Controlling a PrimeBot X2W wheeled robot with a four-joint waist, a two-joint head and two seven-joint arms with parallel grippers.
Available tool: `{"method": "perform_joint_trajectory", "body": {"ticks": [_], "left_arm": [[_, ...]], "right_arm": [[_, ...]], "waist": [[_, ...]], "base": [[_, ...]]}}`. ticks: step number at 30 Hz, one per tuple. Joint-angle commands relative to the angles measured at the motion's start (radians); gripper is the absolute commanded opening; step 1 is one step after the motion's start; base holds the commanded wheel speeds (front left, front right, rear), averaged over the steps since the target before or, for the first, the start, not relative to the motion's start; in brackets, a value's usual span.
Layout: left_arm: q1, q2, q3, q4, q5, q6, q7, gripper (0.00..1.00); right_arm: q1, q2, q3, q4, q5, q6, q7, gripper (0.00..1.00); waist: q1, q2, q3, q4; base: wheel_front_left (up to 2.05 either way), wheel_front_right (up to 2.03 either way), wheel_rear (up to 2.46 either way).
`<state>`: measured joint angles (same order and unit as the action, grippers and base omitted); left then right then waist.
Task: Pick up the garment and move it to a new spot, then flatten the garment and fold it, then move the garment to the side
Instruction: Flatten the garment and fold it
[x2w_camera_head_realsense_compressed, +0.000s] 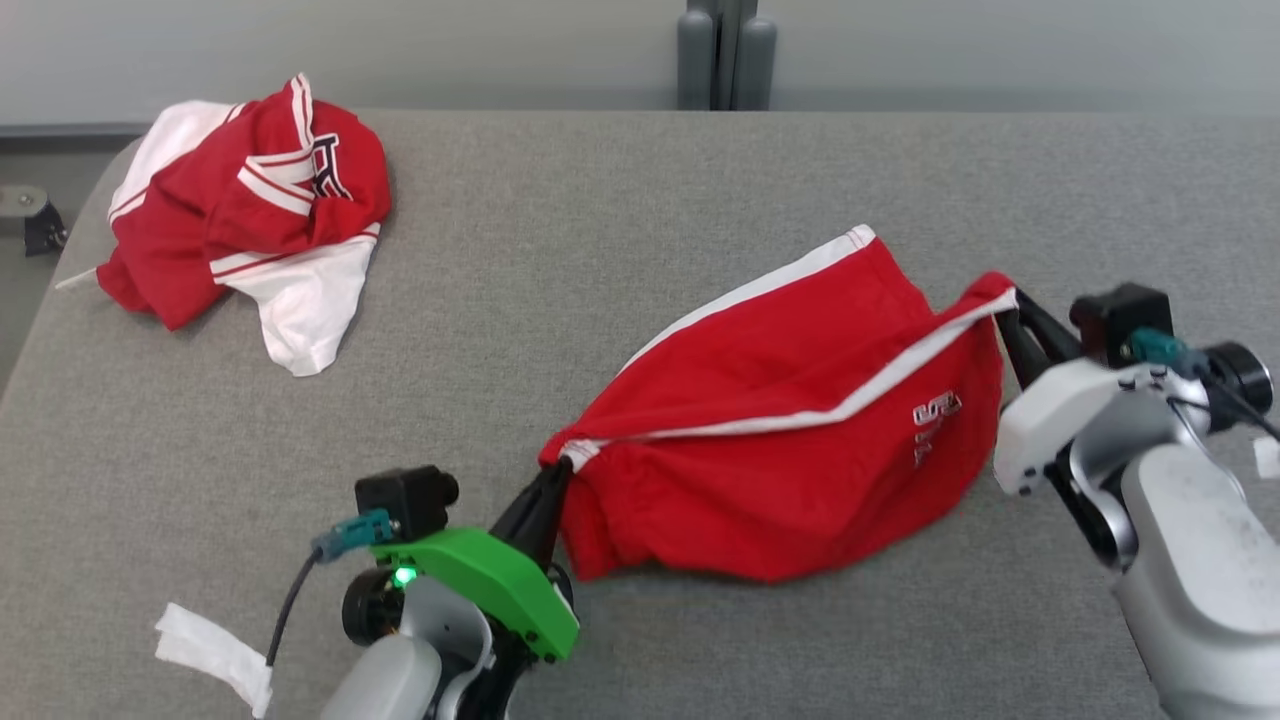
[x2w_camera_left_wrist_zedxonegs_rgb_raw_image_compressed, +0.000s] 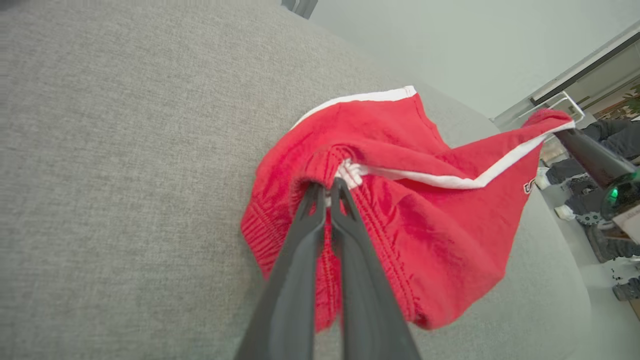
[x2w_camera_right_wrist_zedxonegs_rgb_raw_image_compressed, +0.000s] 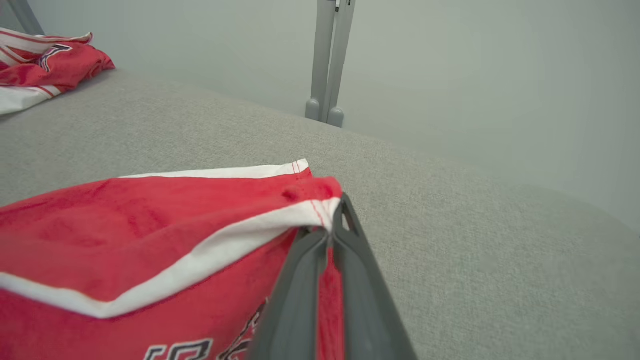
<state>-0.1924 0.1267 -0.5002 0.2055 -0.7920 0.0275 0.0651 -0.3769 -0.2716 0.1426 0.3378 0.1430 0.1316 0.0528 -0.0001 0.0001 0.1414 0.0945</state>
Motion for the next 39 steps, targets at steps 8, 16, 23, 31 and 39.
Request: {"method": "perform_joint_trajectory", "body": {"ticks": [8, 16, 23, 31, 39], "left_arm": [[-0.154, -0.025, 0.023, 0.135, -0.015, -0.029, -0.01, 0.0], [-0.24, -0.06, -0.003, 0.24, -0.036, -0.058, -0.037, 0.0], [-0.265, -0.07, -0.036, 0.278, -0.058, -0.071, -0.075, 0.0], [-0.221, -0.054, -0.089, 0.243, -0.006, -0.059, -0.164, 1.0], [-0.106, 0.028, -0.075, 0.13, 0.083, 0.036, -0.273, 1.0]], "right_arm": [[-0.283, -0.042, 0.061, 0.329, 0.047, -0.002, -0.012, 0.0], [-0.442, -0.064, 0.154, 0.553, 0.077, -0.002, -0.048, 0.0], [-0.512, -0.07, 0.199, 0.683, 0.114, -0.002, -0.097, 0.0], [-0.545, -0.058, 0.199, 0.802, 0.127, -0.002, -0.199, 1.0], [-0.497, -0.037, 0.211, 0.877, 0.167, -0.002, -0.228, 1.0]], "waist": [[0.0001, -0.0001, 0.118, 0.092], [0.0001, -0.0001, 0.151, 0.145], [0.0001, -0.0001, 0.147, 0.167], [0.0001, -0.0001, 0.107, 0.162], [0.0001, -0.0001, 0.008, 0.141]], "base": [[0.0, 0.0, 0.0], [0.0, 0.0, 0.0], [0.0, 0.0, 0.0], [0.0, 0.0, 0.0], [0.0, 0.0, 0.0]]}}
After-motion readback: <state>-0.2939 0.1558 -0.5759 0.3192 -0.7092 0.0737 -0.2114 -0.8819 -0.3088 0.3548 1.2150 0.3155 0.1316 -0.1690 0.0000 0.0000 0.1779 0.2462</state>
